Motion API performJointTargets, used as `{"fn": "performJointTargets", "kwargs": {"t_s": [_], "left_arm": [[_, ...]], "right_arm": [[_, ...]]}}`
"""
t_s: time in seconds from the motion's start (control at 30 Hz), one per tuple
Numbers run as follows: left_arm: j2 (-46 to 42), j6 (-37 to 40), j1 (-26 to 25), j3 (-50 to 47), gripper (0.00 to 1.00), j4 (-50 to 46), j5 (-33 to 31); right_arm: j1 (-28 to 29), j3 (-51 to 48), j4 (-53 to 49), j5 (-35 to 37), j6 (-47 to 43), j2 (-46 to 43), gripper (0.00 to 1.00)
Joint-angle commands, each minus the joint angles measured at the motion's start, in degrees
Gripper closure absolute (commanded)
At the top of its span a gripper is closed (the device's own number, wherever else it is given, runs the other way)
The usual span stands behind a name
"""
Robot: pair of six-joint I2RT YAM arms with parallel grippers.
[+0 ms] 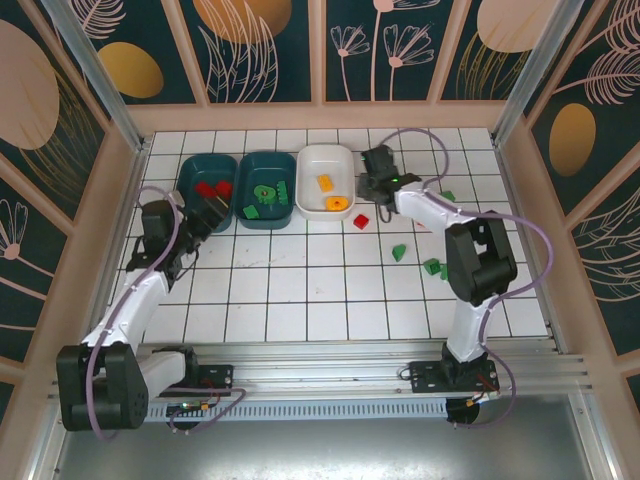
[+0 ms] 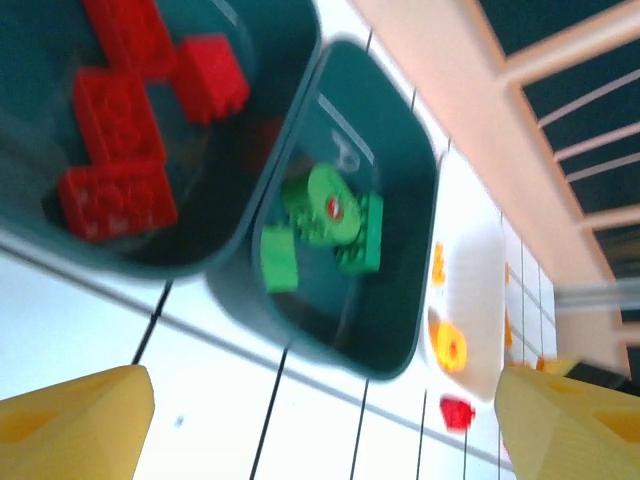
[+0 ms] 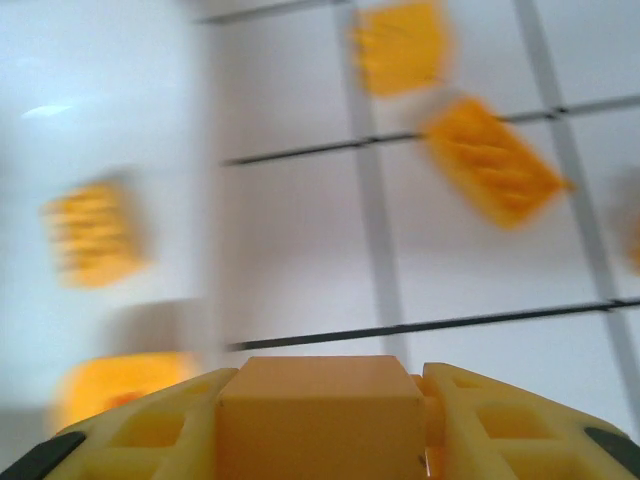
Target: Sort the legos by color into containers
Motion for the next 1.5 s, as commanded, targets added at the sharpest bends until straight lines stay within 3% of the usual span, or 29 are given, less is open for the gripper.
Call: {"fn": "performJointTargets", "kwargs": {"t_s": [0.0, 0.13, 0.23, 0.33, 0.4, 0.63, 0.87, 1.07, 1.2, 1.33, 1.47], "left_arm": [[-3.74, -0.3, -2.08, -3.14, 0.13, 4.26, 6.57], [-6.3, 0.05, -6.9, -5.0, 0.12, 4.8, 7.53], [-7.28, -1.07, -9.27, -6.14, 0.12, 6.35, 7.81], [-7.63, -0.95, -10.07, -6.48, 0.12, 6.86, 8.52], [-7.65, -0.26, -10.55, -6.21, 0.12, 6.94, 8.94], [-5.78, 0.37, -11.38, -5.96, 0.12, 9.17, 9.6], [-2.38, 0.15, -11.89, -6.44, 0.11, 13.49, 9.76], [1.38, -0.26, -11.98, -5.11, 0.11, 15.96, 11.76], [0.25, 0.19, -11.94, -5.43, 0.11, 15.58, 11.46], [0.51, 0.3, -11.96, -6.18, 0.11, 15.08, 10.97], [2.45, 0.41, -11.96, -5.47, 0.11, 14.1, 11.62]], "right_arm": [[4.67, 5.41, 1.12, -2.4, 0.7, 4.15, 0.65], [7.29, 15.45, -2.22, -1.59, -0.27, 12.34, 0.61], [7.78, 21.61, -4.49, -1.16, -0.28, 16.04, 0.41], [8.43, 25.76, -7.53, 2.95, 0.33, 15.97, 0.28], [8.93, 24.7, -7.09, 5.35, -0.33, 13.03, 0.25], [7.21, 3.83, -7.14, 12.77, 3.03, -2.57, 0.26], [1.45, -18.23, -11.08, 5.77, 9.93, -16.63, 0.25], [-1.73, -24.6, -16.0, 2.97, 13.73, -16.53, 0.25], [-2.29, -27.96, -12.61, 1.15, 15.32, -15.81, 0.26], [-2.91, -28.48, -8.26, -2.46, 14.12, -12.93, 0.39], [-3.96, -28.5, -5.9, -1.57, 13.02, -11.49, 0.41]]}}
